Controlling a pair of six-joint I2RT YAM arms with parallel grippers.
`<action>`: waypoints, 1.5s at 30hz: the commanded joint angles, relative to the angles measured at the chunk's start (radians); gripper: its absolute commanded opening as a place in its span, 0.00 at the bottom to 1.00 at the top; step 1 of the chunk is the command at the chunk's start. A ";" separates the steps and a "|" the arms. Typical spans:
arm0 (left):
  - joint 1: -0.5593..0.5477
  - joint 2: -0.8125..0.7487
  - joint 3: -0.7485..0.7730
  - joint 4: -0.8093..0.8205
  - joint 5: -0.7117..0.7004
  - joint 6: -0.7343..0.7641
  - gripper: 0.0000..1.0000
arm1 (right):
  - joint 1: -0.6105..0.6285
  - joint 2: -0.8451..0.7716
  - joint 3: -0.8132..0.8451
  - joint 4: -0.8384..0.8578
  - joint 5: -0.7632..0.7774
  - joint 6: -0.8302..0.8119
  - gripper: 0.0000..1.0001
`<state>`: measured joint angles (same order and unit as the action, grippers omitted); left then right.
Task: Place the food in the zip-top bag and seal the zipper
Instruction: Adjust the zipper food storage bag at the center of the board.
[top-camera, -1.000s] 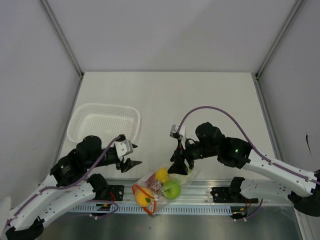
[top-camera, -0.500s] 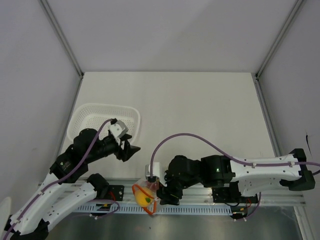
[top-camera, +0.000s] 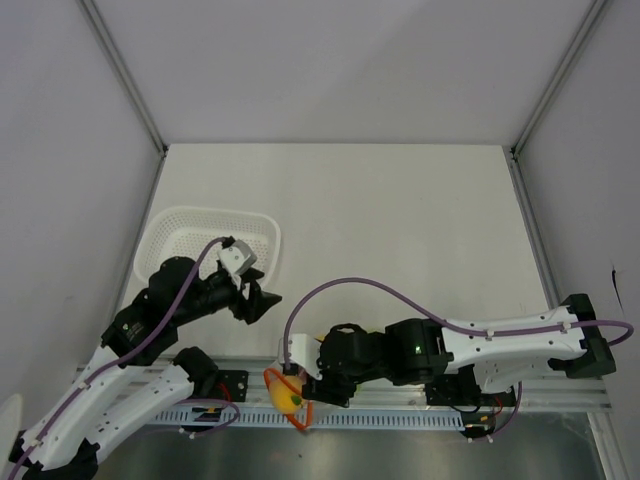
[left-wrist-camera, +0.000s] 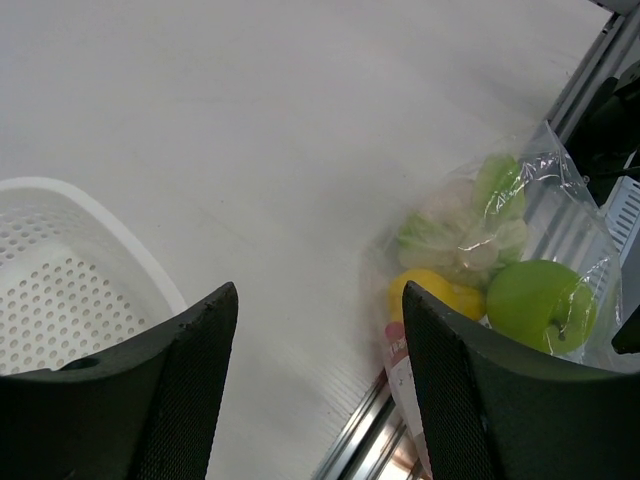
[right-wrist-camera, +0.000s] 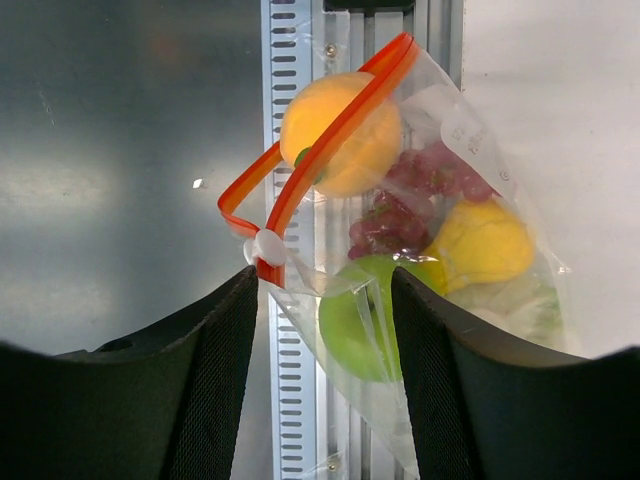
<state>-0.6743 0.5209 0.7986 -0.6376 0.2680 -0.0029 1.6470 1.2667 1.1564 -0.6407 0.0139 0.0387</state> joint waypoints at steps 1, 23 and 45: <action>0.013 -0.009 -0.007 0.021 0.019 -0.020 0.70 | 0.014 0.014 0.055 0.003 0.034 -0.033 0.58; 0.045 -0.016 -0.029 0.021 0.046 -0.017 0.71 | 0.074 -0.010 0.066 -0.007 0.011 0.012 0.55; 0.067 -0.032 -0.033 0.016 0.066 -0.017 0.73 | 0.076 0.118 0.069 0.067 -0.029 -0.003 0.21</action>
<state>-0.6182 0.4961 0.7685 -0.6373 0.3111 -0.0036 1.7138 1.3693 1.1950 -0.6048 -0.0311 0.0418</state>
